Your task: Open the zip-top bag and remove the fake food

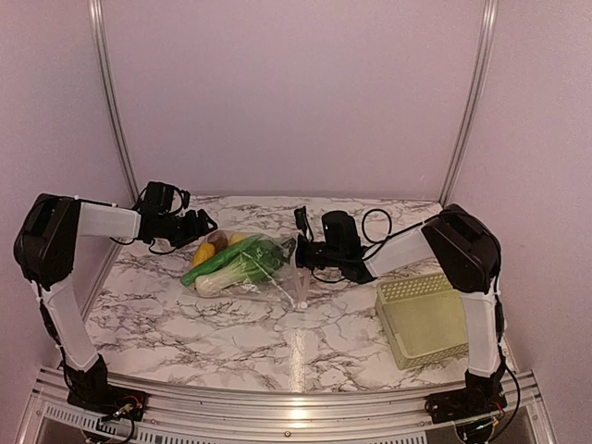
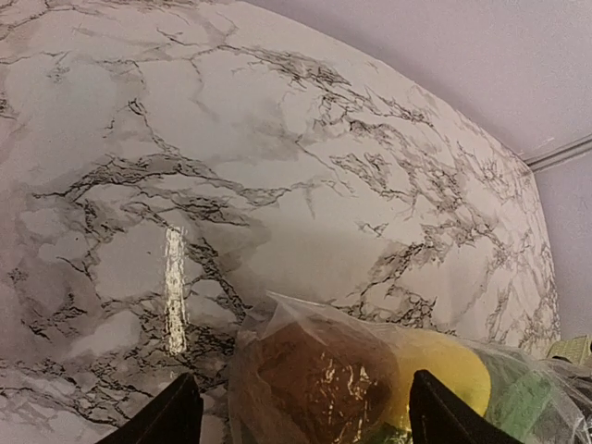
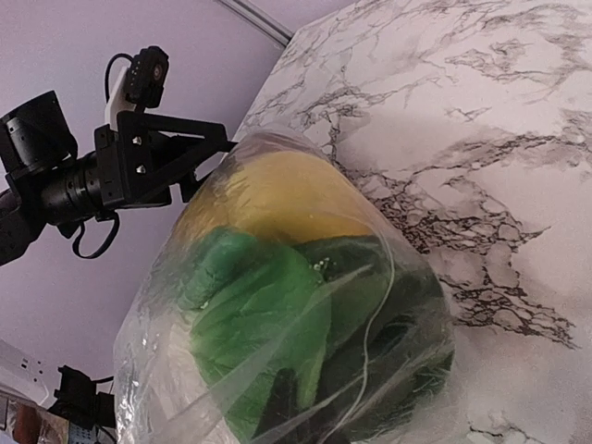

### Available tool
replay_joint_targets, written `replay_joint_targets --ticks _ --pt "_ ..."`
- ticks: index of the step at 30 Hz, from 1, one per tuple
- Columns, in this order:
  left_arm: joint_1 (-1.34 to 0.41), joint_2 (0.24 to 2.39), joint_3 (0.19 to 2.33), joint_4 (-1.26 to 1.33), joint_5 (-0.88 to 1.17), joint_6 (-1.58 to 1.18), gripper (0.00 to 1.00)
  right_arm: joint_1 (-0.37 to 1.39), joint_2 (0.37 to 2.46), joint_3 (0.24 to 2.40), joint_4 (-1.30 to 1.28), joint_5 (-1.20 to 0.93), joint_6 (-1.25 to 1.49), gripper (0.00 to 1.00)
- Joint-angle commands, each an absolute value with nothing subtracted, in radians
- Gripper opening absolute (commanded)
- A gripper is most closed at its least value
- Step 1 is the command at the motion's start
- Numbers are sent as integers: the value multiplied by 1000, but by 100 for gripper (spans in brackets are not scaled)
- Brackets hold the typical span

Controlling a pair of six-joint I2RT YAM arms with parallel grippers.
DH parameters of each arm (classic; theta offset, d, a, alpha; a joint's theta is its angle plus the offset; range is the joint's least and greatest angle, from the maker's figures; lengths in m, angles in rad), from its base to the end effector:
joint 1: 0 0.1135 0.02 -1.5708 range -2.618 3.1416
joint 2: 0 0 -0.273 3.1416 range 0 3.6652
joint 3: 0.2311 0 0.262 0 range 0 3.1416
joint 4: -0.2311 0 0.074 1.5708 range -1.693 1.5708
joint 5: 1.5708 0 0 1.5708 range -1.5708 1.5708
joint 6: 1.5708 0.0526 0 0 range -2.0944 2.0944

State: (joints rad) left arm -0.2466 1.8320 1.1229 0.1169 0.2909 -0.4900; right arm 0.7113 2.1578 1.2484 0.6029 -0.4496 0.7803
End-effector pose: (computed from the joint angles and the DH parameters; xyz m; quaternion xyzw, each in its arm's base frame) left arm 0.4098 -0.1187 0.1873 -0.0384 0.8752 -0.2868 0.3878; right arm 0.3570 0.3378 0.1398 -0.1045 0.7905 0.5230 0.3011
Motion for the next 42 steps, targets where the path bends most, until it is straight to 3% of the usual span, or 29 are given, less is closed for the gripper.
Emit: replay_joint_targets --ticks 1,4,6,10,15,28,42 --pt "-262 1894 1164 163 366 -493 76 698 2138 1297 560 -465 747 0" --pt "-281 1923 1169 181 392 -489 72 699 2146 1310 549 -466 742 0" --pt "-291 1941 1170 185 393 -495 65 698 2153 1319 544 -468 741 0" --pt "-291 1950 1152 220 385 -526 29 697 2159 1330 535 -470 743 0" --pt "-284 1931 1128 217 331 -537 0 693 2144 1313 531 -464 737 0" --pt "-213 1813 997 223 132 -615 0 673 2024 1167 546 -426 721 0" --pt "-198 1806 955 265 148 -622 0 637 1855 1050 559 -353 639 0"
